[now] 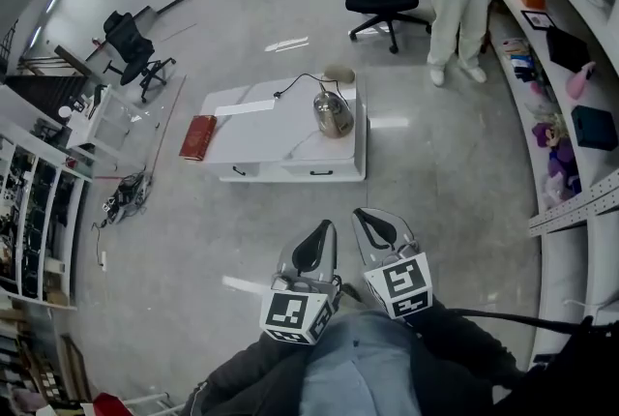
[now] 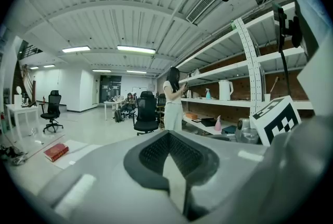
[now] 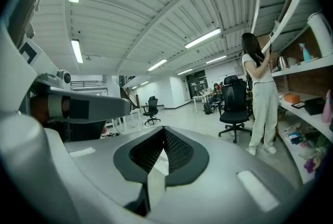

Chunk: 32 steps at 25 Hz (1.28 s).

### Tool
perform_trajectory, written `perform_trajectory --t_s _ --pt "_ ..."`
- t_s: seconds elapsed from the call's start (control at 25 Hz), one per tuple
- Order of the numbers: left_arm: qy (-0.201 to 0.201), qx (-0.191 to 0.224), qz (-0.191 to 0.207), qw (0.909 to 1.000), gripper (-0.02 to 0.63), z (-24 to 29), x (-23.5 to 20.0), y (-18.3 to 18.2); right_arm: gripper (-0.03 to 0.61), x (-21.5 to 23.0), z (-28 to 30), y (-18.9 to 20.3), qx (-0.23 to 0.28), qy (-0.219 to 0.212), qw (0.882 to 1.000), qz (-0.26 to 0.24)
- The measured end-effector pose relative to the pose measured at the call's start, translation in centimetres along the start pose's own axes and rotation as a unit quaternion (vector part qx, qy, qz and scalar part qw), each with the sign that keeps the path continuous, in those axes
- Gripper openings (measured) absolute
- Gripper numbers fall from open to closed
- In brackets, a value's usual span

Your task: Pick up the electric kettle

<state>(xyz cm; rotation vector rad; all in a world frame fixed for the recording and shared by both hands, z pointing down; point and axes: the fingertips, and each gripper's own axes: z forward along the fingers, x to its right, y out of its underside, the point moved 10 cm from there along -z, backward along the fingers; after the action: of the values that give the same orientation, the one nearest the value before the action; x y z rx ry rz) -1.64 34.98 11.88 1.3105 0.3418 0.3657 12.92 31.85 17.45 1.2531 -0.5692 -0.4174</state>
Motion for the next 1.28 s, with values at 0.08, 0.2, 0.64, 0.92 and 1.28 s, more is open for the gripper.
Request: perform_trajectory --t_s 0.08,0.2,0.64,0.92,1.28 --pt "0.001 -0.003 -0.003 1.0 0.002 0.4 -0.6 0.5 0.026 0.1 0.6 0.5 -0.005 -0.001 1.0 0.005" --pt "0.003 -0.003 -0.015 0.9999 0.002 1.5 -1.8 1.4 0.026 0.6 2.1 0.8 -0.008 -0.001 1.0 0.004" --pt "-0.011 0.018 -0.056 0.9982 0.002 6.3 -12.7 1.6 0.028 1.0 13.3 -0.8 -0.038 0.007 0.999 -0.005" --pt "0.002 0.015 -0.075 0.9971 0.002 10.1 -20.9 1.4 0.027 0.7 21.5 -2.3 -0.046 0.028 0.999 -0.005" --pt "0.012 0.026 -0.102 0.9943 0.002 13.8 -29.9 0.4 0.026 1.1 29.8 -5.2 -0.05 0.065 0.996 -0.026"
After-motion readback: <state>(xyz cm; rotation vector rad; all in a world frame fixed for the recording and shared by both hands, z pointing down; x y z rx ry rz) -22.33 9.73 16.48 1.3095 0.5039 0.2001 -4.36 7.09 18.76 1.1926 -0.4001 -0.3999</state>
